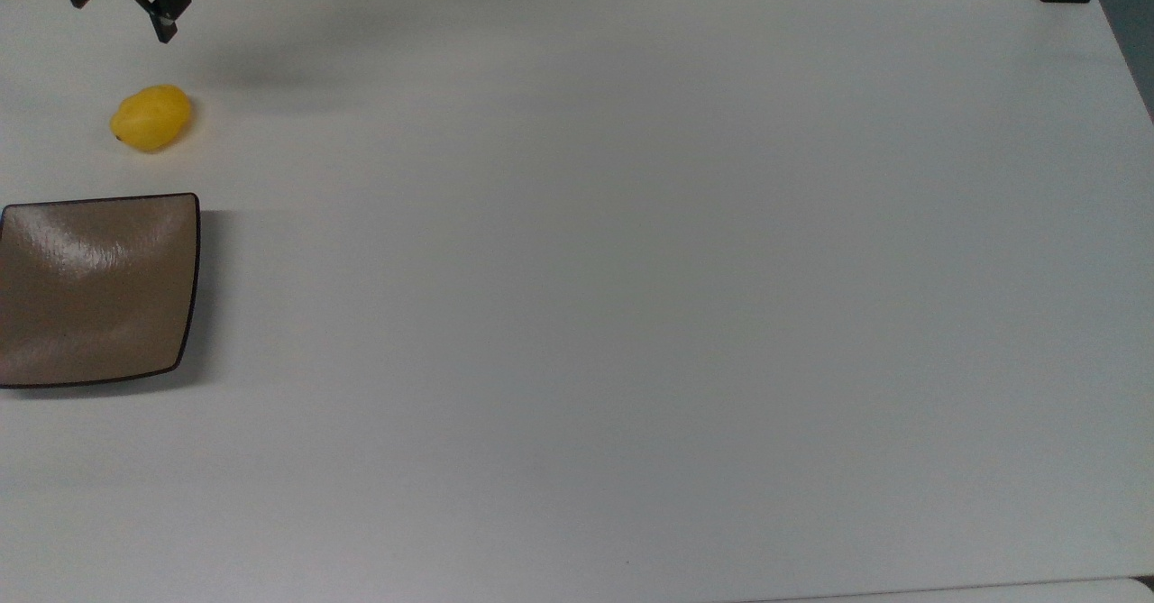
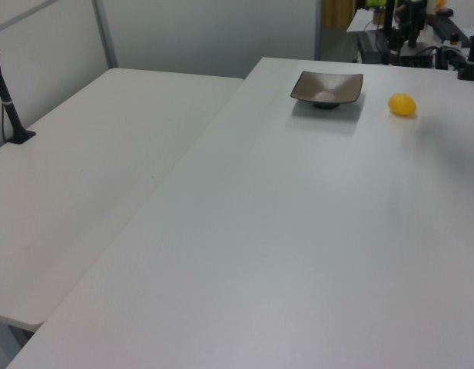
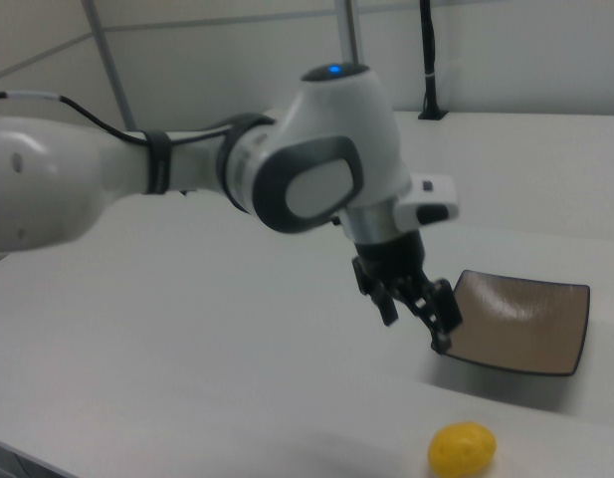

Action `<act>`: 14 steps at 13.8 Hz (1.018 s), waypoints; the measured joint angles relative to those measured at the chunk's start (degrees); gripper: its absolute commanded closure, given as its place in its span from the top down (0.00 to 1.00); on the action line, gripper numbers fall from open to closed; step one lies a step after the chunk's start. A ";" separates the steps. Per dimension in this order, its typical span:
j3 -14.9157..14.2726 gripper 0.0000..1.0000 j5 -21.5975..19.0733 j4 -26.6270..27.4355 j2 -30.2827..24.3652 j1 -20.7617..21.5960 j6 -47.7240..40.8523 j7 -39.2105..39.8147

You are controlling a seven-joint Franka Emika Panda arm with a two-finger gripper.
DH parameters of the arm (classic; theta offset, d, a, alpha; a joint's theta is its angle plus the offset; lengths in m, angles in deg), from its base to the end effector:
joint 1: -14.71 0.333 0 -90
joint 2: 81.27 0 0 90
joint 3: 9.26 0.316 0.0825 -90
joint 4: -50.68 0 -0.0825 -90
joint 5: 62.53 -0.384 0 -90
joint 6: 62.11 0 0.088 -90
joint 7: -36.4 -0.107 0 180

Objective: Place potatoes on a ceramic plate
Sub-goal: 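Move the open gripper toward the yellow potato and lower over it, then close the gripper on the yellow potato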

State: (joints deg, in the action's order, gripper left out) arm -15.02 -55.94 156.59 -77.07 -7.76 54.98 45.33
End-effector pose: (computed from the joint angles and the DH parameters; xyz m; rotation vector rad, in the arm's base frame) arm 0.5217 -0.2858 0.4926 2.9621 -0.4325 0.1194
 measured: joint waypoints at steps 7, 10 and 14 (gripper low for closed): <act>0.03 1.00 -4.43 0.94 8.77 -2.99 8.39 -0.01; 0.03 1.00 -4.44 0.96 11.44 -3.89 10.29 -0.10; 0.04 1.00 -4.44 0.94 12.88 -6.04 10.39 -0.10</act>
State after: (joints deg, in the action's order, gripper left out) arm -14.98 -60.38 157.53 -64.19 -13.80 65.38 45.24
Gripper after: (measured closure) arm 0.000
